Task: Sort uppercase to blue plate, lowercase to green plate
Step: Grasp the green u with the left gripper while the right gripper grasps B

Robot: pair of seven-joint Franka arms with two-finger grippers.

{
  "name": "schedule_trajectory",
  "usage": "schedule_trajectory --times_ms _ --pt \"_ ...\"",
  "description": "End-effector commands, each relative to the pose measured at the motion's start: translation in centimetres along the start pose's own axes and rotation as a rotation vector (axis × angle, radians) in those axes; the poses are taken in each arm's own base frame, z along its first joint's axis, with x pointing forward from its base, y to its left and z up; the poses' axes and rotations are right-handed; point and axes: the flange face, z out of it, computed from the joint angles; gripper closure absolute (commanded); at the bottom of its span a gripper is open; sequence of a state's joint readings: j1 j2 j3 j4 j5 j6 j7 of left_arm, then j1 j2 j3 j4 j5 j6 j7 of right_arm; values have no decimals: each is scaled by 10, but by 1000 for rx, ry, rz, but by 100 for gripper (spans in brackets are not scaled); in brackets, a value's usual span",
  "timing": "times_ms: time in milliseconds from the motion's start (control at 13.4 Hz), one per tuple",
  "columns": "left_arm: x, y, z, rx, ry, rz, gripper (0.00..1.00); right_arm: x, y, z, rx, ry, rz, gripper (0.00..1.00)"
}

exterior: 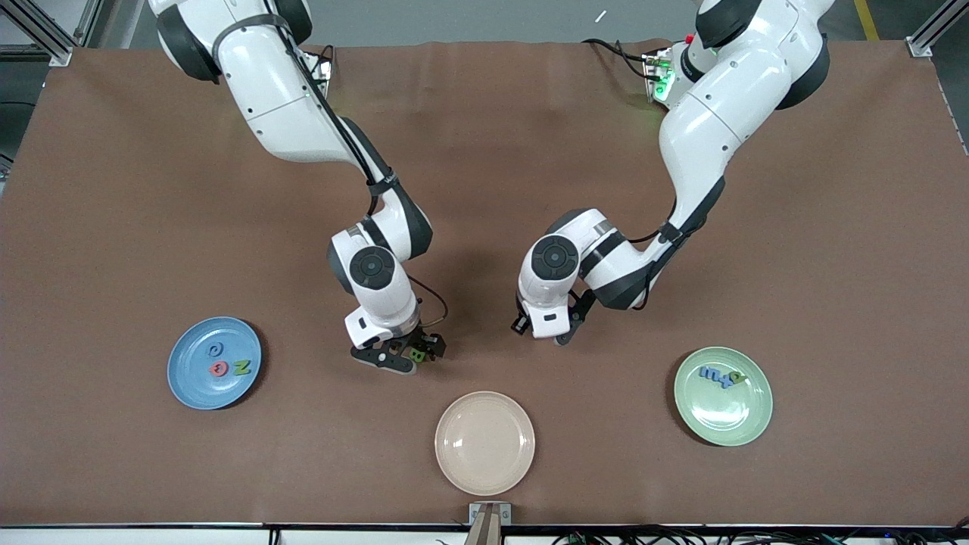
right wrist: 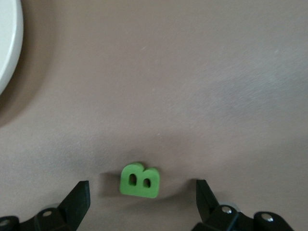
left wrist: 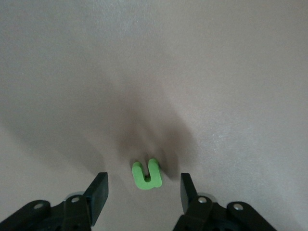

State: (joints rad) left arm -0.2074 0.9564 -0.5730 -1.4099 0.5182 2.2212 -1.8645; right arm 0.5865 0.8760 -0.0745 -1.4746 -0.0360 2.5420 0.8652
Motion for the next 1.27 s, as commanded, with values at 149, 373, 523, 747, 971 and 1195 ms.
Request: schedule_trajectory --times_ms 149,373,523,747,971,1195 --pt "-2 4 10 0 -10 -9 44 3 -3 2 -8 28 4 32" --pt "1 4 12 -2 -7 -7 86 7 1 2 -19 40 -10 56" --pt "2 5 11 -4 -6 -4 100 6 0 2 -19 40 -12 79" --pt "41 10 -20 -33 26 5 100 19 4 -8 -21 53 -23 100" --pt "125 8 -57 -66 51 68 100 86 55 -36 -81 22 -85 100" --pt "192 -5 -86 -61 85 181 100 140 125 -51 -105 -4 -234 100"
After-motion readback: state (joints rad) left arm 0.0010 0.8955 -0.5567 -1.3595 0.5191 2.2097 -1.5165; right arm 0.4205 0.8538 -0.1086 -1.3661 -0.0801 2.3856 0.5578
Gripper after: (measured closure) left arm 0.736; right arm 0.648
